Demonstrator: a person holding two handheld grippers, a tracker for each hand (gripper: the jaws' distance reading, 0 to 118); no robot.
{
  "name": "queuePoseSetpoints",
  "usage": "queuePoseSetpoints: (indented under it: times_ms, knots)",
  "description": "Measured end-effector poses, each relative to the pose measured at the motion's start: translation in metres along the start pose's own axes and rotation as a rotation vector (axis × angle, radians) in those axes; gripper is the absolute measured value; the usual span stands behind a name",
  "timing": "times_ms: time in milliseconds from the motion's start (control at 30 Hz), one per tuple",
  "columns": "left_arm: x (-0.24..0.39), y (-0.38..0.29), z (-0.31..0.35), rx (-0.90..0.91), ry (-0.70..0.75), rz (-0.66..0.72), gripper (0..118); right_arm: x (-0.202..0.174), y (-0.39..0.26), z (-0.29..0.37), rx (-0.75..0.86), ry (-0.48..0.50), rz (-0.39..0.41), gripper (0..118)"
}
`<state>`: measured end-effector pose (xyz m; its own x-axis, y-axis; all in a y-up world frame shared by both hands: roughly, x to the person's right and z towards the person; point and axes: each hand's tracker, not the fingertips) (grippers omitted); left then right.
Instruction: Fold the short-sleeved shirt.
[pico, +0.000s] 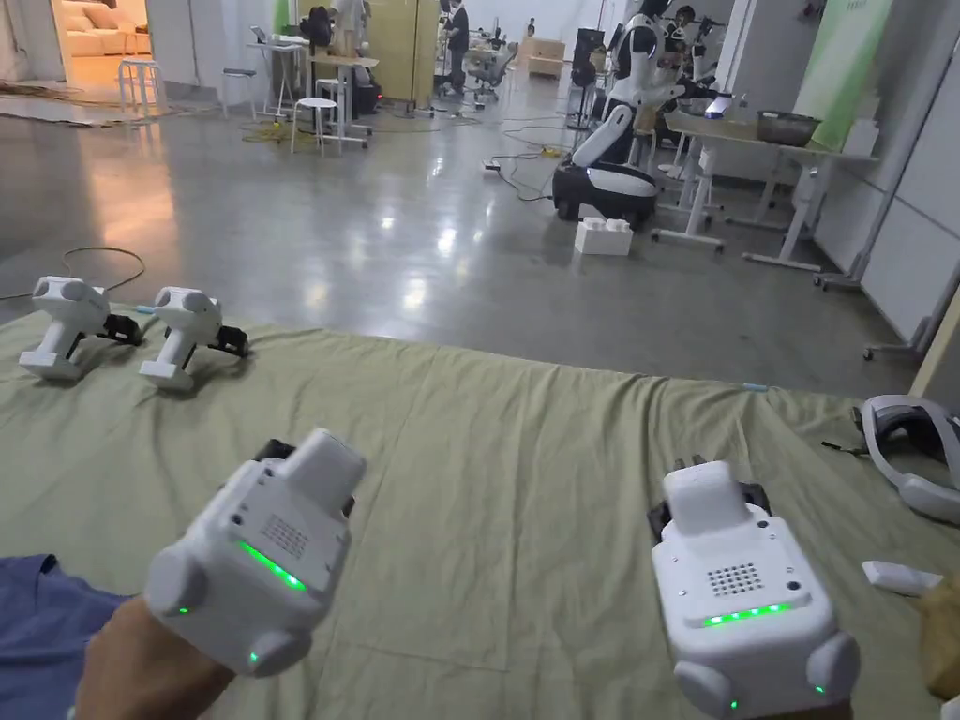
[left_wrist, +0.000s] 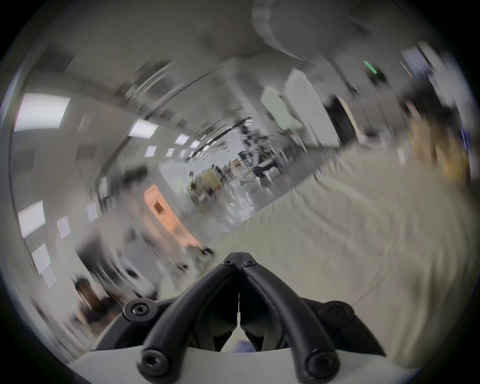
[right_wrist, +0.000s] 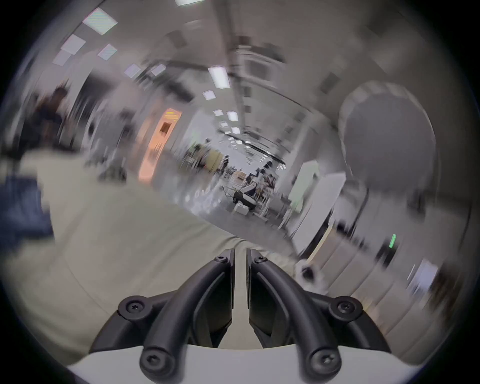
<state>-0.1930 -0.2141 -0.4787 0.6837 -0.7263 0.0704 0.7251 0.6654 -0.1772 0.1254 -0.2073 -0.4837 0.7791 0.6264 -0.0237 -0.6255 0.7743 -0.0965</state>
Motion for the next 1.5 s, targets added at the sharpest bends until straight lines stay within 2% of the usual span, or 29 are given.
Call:
queuePoseSetpoints:
  times_ms: [67,133,167,200,267,333,433,467,567,600,633,667,733,900,1000,1233,1500]
  knots:
    - [0.014,-0.001,-0.002,0.014,0.034,-0.225,2,-0.011,0.005,0.014,0.025,-0.019,0.233,12]
    - [0.021,-0.006,-0.003,0.022,0.054,-0.357,2,-0.022,-0.001,0.019,0.053,-0.048,0.423,12]
    - [0.034,0.002,0.018,0.028,0.046,-0.355,2,-0.026,-0.004,0.022,0.063,-0.051,0.478,12]
    - [0.032,0.003,0.018,0.025,0.028,-0.306,2,-0.021,-0.008,0.021,0.056,-0.038,0.483,12]
    - [0.021,0.004,0.019,0.003,-0.022,-0.084,2,-0.022,-0.008,0.025,0.034,-0.018,0.430,12]
    - [0.010,0.003,0.018,-0.023,0.007,0.117,2,-0.018,-0.015,0.014,0.002,-0.005,0.281,12]
    - [-0.007,0.004,0.030,-0.008,-0.005,0.490,2,-0.008,-0.010,0.013,-0.045,0.002,-0.054,12]
    - [-0.011,0.002,0.034,0.021,-0.024,0.605,2,0.000,-0.007,0.019,-0.049,0.008,-0.199,12]
    - [-0.017,-0.007,0.031,0.055,-0.044,0.863,2,0.014,-0.009,0.023,-0.058,-0.007,-0.577,12]
    - [-0.017,-0.010,0.032,0.067,-0.042,0.926,2,0.014,-0.013,0.018,-0.058,-0.017,-0.665,12]
    - [-0.017,-0.012,0.031,0.067,-0.052,0.980,2,0.016,-0.014,0.019,-0.063,-0.025,-0.720,12]
    - [-0.018,-0.013,0.031,0.057,-0.063,1.012,2,0.016,-0.013,0.019,-0.067,-0.050,-0.742,12]
    - [-0.016,-0.015,0.032,0.052,-0.056,1.046,2,0.013,-0.013,0.019,-0.062,-0.039,-0.766,12]
    - [-0.017,-0.013,0.040,0.038,-0.045,0.946,2,0.009,-0.014,0.021,-0.095,-0.053,-0.746,12]
    - [-0.022,-0.018,0.046,-0.006,-0.044,0.905,2,0.005,-0.014,0.023,-0.103,-0.042,-0.707,12]
    - [-0.052,-0.053,0.061,-0.199,-0.082,0.900,2,-0.008,-0.010,0.029,-0.086,0.028,-0.623,12]
    - [-0.098,-0.148,0.079,-0.509,-0.097,0.916,5,-0.037,-0.009,0.027,-0.104,0.098,-0.598,12]
